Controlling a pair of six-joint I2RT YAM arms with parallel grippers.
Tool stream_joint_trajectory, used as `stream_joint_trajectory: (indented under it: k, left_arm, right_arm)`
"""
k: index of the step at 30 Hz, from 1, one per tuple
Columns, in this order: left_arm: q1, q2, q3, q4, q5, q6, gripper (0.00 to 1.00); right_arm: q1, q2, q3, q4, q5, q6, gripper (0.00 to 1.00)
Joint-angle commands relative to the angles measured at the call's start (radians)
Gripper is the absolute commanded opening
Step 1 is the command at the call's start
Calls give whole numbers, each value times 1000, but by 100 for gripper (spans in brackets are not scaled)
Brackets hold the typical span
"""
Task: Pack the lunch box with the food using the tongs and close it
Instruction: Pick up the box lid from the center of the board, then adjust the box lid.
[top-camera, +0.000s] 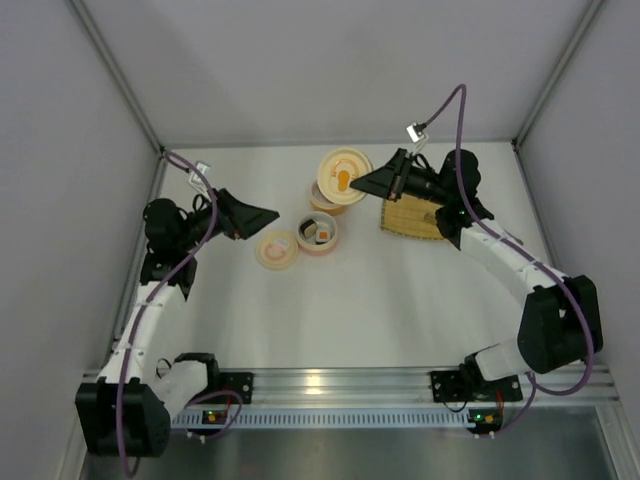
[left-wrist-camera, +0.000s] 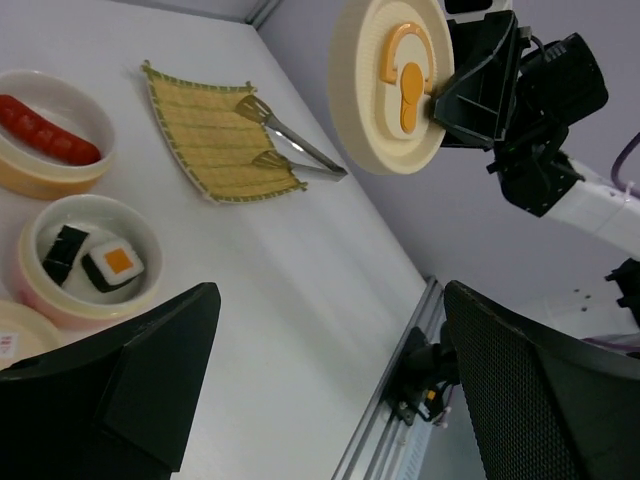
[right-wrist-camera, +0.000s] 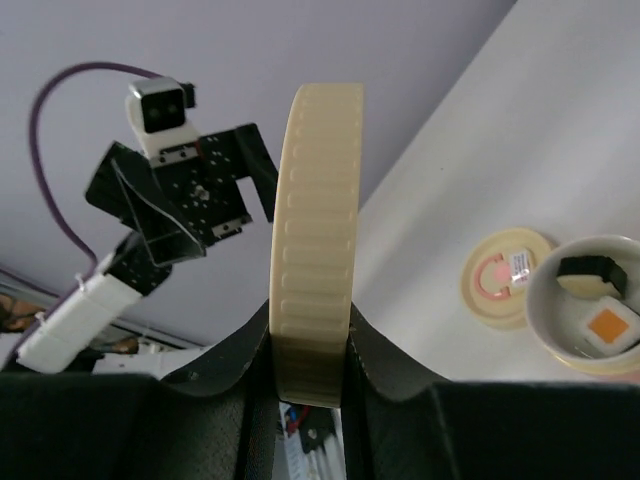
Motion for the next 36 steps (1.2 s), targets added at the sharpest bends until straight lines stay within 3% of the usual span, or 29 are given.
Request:
stream_joint_trajectory:
  k: [1, 3, 6, 8, 17, 21, 29, 36]
  left_arm:
    - [-90, 44, -38, 362, -115, -302, 98]
    - [-166, 74, -27, 388, -202, -333, 98]
    - [-213, 119, -41, 508, -274, -431, 98]
    - [-213, 137, -32, 505, -296, -442, 98]
    - [-245, 192, 43, 583, -280, -492, 95]
    - [-270, 203, 45, 649, -264, -519, 90]
    - [-279, 212, 33, 649, -280, -528, 86]
    - [-279, 240, 37, 654, -293, -546, 75]
  right_arm:
    - [10, -29, -9, 349, 90, 256, 0]
    - [35, -24, 58, 202, 86, 211, 0]
    - [73, -7, 109, 185, 76, 221, 0]
    - [96, -6, 114, 238, 101, 270, 0]
    - [145, 5, 92, 251, 130, 309, 0]
    - [158, 13, 101, 245, 133, 304, 0]
    - [176, 36, 101, 249, 155, 316, 0]
    - [181, 54, 110, 252, 155, 319, 0]
